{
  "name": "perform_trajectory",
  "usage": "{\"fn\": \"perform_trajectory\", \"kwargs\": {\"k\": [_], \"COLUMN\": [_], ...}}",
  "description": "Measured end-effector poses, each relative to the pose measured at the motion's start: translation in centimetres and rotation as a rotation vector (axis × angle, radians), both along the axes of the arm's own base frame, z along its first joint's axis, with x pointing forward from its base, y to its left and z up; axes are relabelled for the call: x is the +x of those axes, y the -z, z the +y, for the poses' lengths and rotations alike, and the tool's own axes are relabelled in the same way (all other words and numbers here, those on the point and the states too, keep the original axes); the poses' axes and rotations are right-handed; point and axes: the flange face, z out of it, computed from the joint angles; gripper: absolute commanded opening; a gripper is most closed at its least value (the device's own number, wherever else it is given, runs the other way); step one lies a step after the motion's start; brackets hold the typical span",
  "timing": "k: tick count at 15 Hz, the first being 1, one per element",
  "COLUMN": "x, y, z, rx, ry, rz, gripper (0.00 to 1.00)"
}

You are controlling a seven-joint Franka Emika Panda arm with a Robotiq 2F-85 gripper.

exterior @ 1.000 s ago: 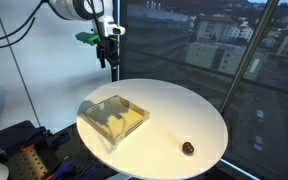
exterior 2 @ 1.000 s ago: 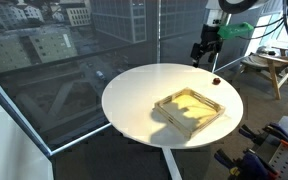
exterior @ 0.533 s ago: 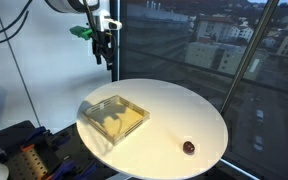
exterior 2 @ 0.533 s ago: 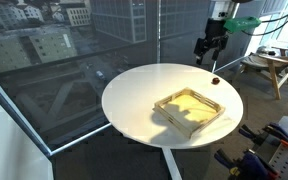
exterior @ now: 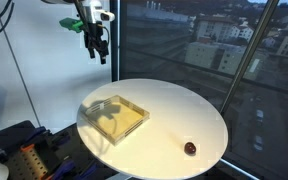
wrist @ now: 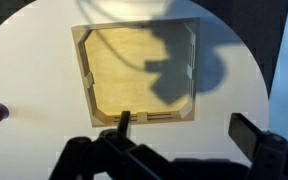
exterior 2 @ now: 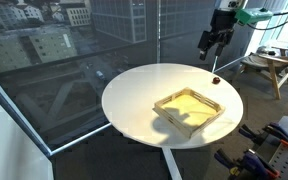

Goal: Remove the plum from the wooden tray and place it on the table

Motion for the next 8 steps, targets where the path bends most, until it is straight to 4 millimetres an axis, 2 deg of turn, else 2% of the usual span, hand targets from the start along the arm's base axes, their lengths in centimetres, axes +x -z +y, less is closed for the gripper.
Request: {"fn": "perform_trajectory", "kwargs": {"k": [8], "x": [-2.4], "y": [-0.7], "z": [1.2], "rx": [0.024], "ry": [-0.084], "rz": [0.037], "gripper": [1.0]}}
